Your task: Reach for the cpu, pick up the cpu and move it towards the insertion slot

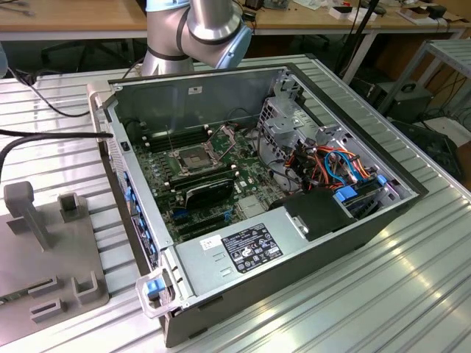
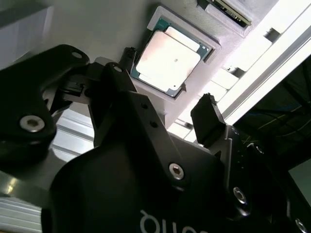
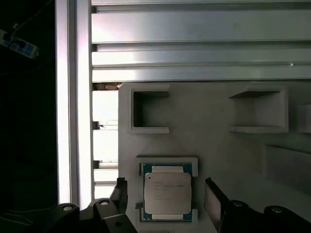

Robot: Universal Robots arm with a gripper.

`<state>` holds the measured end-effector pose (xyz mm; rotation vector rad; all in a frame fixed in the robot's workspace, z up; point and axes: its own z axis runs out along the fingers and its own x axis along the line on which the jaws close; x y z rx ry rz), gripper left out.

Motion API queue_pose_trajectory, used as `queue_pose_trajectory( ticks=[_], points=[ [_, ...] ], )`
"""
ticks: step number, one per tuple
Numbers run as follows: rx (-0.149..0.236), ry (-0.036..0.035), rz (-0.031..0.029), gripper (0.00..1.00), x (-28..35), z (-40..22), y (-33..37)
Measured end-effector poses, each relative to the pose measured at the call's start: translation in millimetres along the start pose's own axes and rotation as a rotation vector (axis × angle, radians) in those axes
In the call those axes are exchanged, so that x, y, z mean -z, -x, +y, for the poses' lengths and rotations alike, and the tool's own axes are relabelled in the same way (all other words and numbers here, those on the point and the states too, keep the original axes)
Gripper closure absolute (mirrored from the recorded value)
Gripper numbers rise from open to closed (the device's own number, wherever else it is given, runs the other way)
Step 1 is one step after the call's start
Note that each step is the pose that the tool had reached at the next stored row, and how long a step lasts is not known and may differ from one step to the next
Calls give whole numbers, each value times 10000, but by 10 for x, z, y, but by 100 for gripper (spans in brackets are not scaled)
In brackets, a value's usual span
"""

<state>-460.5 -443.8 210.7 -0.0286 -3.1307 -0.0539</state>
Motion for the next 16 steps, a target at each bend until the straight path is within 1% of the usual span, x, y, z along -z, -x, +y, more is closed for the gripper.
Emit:
queue_pose_trajectory(
  ticks=[3,6,7,10,12,16],
  points=[
    [1,1,1,26,-65,-24,1],
    [-1,-9,2,26,-118,-31,2],
    [1,-25,1,26,-155,-33,3],
    [-1,-165,0,26,-191,-32,3],
    [0,-208,1,26,-203,-30,4],
    [-1,-224,-1,26,-210,-27,6]
  ],
)
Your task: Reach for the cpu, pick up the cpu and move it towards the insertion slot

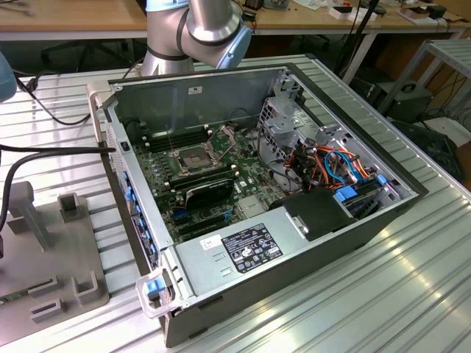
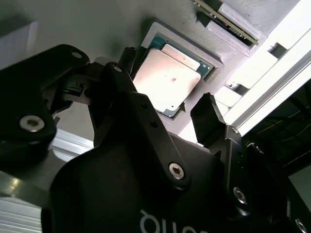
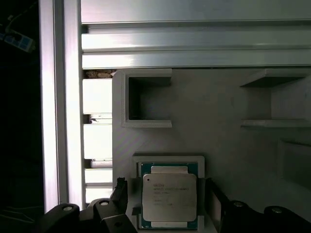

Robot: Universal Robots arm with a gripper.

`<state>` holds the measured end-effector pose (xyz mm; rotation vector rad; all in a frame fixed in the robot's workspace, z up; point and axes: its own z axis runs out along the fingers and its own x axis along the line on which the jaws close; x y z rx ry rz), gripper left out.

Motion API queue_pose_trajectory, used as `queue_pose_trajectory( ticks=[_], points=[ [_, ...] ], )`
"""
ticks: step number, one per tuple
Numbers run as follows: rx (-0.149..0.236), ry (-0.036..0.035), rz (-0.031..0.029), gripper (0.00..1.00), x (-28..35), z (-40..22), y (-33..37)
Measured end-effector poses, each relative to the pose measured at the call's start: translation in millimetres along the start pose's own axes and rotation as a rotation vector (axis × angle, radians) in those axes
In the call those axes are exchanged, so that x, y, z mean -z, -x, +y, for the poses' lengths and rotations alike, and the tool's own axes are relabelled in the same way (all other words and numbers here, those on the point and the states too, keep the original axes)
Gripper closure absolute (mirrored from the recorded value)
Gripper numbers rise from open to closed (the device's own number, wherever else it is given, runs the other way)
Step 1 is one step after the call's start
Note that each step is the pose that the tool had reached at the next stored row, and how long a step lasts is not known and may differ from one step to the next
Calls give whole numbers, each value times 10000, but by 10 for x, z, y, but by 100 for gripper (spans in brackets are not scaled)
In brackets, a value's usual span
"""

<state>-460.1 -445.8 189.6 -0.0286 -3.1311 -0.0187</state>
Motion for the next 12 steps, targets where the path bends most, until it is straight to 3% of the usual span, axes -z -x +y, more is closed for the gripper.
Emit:
queue_pose_trajectory(
  ticks=[2,4,12],
  points=[
    [-1,-1,1,28,1,0,1],
    [0,-1,0,42,0,0,2],
    [0,-1,0,45,2,1,6]
  ],
)
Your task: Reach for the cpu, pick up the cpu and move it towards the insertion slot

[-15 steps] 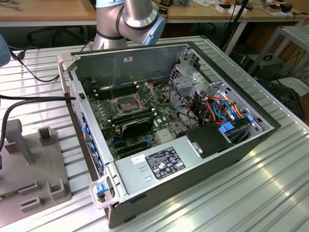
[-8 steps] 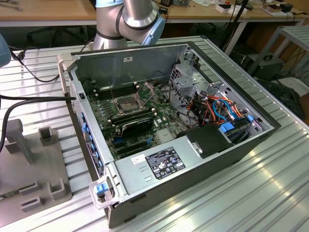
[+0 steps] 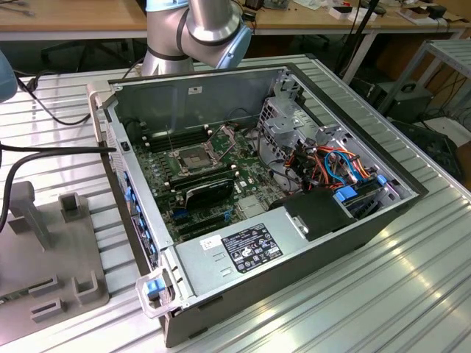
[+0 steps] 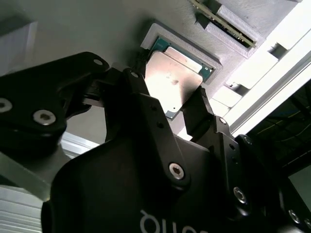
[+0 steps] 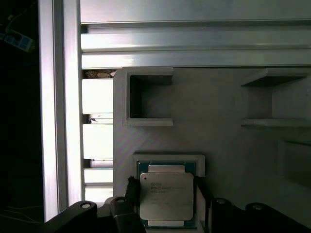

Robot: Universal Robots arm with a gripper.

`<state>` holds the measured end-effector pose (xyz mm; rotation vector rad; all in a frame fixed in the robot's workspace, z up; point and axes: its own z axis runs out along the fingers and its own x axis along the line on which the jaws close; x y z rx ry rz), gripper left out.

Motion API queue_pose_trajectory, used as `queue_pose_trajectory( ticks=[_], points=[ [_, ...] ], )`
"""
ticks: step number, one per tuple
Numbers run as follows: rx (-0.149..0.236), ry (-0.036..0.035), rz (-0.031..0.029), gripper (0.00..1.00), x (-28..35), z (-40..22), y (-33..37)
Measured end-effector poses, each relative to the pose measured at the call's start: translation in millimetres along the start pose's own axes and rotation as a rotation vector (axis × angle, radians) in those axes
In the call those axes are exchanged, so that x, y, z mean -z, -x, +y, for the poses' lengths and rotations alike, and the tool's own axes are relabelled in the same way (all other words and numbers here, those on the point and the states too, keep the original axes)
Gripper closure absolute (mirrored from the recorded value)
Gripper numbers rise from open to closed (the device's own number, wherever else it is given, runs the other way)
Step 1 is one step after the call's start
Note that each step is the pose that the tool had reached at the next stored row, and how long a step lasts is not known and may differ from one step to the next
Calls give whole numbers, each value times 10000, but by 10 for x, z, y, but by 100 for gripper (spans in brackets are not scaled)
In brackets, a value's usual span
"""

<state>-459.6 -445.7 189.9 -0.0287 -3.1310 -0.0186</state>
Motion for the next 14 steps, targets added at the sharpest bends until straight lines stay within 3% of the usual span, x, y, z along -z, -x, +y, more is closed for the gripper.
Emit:
queue_pose_trajectory(
  ticks=[14],
  points=[
    [0,0,12,45,84,1,1]
  ],
)
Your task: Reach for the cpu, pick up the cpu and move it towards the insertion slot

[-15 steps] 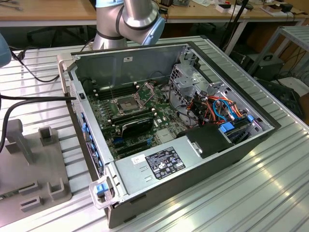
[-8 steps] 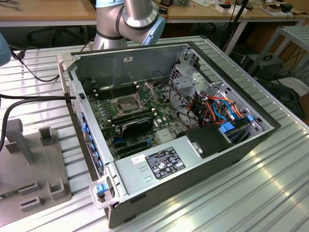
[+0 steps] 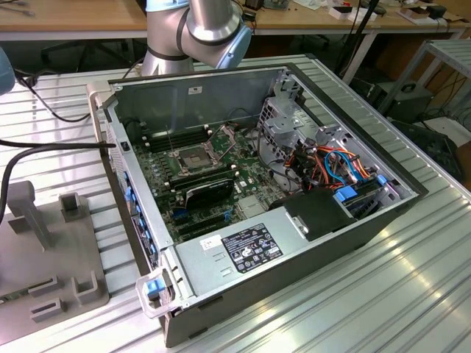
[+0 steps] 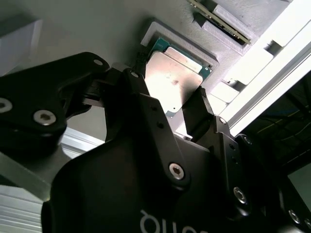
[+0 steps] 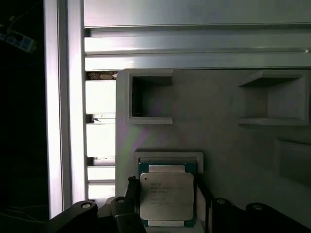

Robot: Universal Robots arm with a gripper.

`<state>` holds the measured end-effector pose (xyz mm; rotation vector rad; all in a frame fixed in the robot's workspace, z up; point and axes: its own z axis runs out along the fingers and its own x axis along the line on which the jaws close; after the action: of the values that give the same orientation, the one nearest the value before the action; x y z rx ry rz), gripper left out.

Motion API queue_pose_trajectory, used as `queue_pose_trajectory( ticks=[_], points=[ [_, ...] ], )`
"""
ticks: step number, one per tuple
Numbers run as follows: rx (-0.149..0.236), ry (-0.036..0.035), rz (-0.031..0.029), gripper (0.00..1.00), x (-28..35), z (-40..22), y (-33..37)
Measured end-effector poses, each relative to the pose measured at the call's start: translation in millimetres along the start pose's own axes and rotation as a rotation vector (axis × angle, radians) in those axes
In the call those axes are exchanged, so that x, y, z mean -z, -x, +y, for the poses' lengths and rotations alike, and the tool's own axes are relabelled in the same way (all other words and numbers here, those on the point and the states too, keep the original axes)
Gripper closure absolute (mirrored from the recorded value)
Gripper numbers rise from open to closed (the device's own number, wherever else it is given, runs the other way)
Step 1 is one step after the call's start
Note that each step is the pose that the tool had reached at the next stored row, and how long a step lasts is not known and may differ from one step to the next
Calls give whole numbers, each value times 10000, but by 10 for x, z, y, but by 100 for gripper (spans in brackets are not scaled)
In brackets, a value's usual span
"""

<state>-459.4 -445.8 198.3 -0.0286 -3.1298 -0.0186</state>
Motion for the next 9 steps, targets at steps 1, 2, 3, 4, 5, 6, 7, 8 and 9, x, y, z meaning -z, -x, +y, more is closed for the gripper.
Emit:
queue_pose_trajectory(
  ticks=[1,2,3,4,5,6,7,8,9],
  points=[
    [0,1,-1,45,3,0,0],
    [0,2,-2,45,3,0,0],
    [0,1,-2,45,3,0,0],
    [0,0,0,45,5,0,0],
    [0,0,1,45,6,0,0],
    [0,-1,1,45,6,0,0],
    [0,0,0,45,6,0,0],
    [0,-2,2,45,12,0,0],
    [0,-1,2,45,14,0,1]
  ],
)
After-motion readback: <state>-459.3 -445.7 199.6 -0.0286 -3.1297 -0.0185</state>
